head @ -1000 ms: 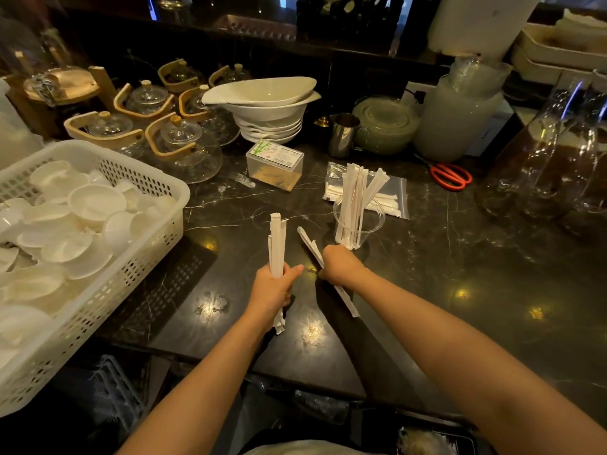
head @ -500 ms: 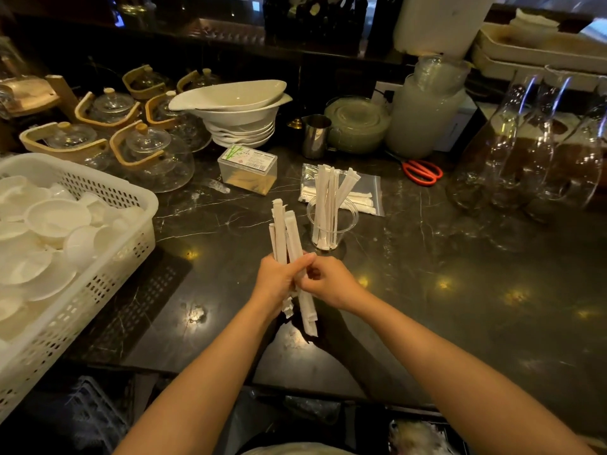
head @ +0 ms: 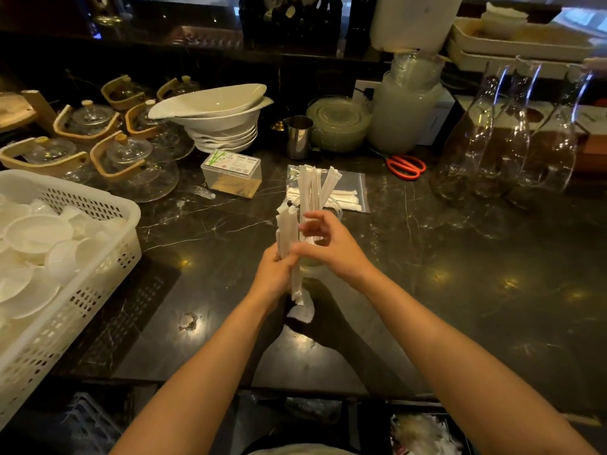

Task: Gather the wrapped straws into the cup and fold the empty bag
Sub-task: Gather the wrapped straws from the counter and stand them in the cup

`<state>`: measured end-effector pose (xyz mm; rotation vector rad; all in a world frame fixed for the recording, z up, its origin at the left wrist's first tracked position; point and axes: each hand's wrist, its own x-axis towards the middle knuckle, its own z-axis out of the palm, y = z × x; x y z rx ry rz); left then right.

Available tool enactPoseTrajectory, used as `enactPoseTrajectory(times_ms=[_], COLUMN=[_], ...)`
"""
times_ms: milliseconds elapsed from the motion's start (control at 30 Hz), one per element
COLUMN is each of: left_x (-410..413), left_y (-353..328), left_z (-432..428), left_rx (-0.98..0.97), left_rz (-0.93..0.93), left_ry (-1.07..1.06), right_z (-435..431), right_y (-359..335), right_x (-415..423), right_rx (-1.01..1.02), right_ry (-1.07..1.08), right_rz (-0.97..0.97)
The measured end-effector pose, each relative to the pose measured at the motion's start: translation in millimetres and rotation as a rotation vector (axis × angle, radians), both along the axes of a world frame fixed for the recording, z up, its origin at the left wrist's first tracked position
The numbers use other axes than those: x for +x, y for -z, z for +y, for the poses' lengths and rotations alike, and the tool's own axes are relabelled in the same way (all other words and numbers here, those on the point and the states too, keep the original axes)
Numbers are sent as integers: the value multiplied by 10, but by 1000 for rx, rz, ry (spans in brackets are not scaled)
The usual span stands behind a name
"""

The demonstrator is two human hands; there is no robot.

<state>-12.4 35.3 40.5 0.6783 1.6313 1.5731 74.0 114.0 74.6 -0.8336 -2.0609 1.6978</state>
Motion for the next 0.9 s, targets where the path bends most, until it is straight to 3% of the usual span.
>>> enactPoseTrajectory(times_ms=[133,233,333,567,733,900], left_x=[133,215,216,195,213,257], left_y=[-56,-77,10,54,55,62], left_z=[76,137,128,85,100,123], left_rx=[81,134,145,1,-31,-54], left_rz=[12,-173,-202,-151,-305,-113], left_ry=[53,20,2,51,-2,16], right_z=[-59,-94,-116,-124,-117,-95], right_y=[-161,-171,-94,134,246,340], right_x=[-92,-106,-92,-89,-100,-108], right_rx=[-5,-8,64,4,-56,-136], right_ry=[-35,-56,-53,-10,25,7], right_rz=[100,161,126,128,89,-2])
